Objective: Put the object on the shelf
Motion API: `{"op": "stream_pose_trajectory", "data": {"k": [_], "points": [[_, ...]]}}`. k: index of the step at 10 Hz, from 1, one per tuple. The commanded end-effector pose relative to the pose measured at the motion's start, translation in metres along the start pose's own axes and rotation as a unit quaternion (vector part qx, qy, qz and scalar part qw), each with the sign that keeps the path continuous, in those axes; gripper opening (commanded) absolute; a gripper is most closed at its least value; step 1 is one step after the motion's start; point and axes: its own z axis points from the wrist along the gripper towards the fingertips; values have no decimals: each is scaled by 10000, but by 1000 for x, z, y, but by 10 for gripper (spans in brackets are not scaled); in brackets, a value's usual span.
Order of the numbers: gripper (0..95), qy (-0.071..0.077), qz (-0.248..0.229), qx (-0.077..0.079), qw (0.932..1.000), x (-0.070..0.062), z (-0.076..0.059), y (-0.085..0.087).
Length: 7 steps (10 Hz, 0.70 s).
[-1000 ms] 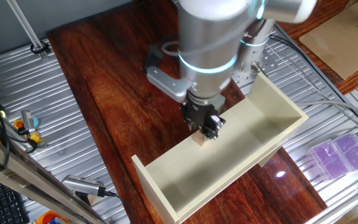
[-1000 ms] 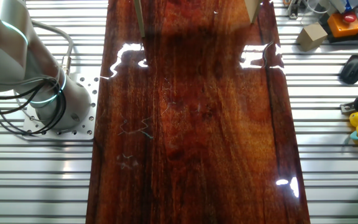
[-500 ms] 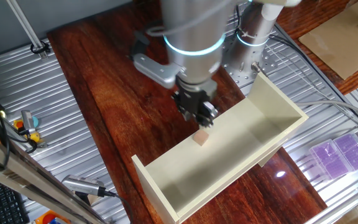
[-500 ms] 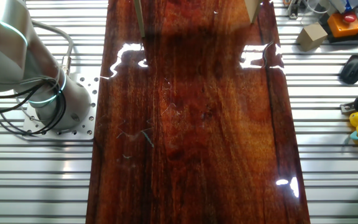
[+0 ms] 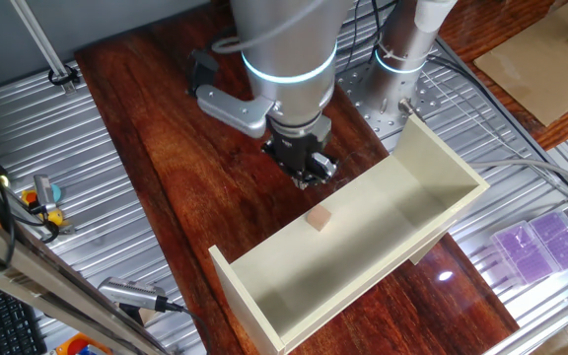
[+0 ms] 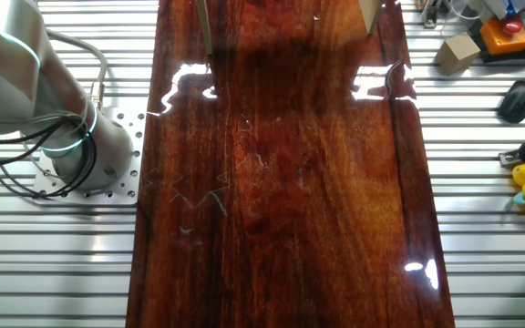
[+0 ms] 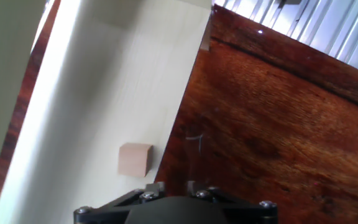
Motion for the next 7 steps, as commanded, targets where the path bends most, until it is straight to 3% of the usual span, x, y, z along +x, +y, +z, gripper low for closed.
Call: {"op": "stream_pose_trajectory", "data": {"k": [1, 2, 5, 7], "points": [[0, -119, 184, 27, 9998, 3, 0, -1], [0, -114, 64, 15, 9999, 4, 4, -7], [0, -145, -665, 53, 9977, 2, 28, -84], [0, -134, -1163, 44, 9931, 1, 34, -114]]}}
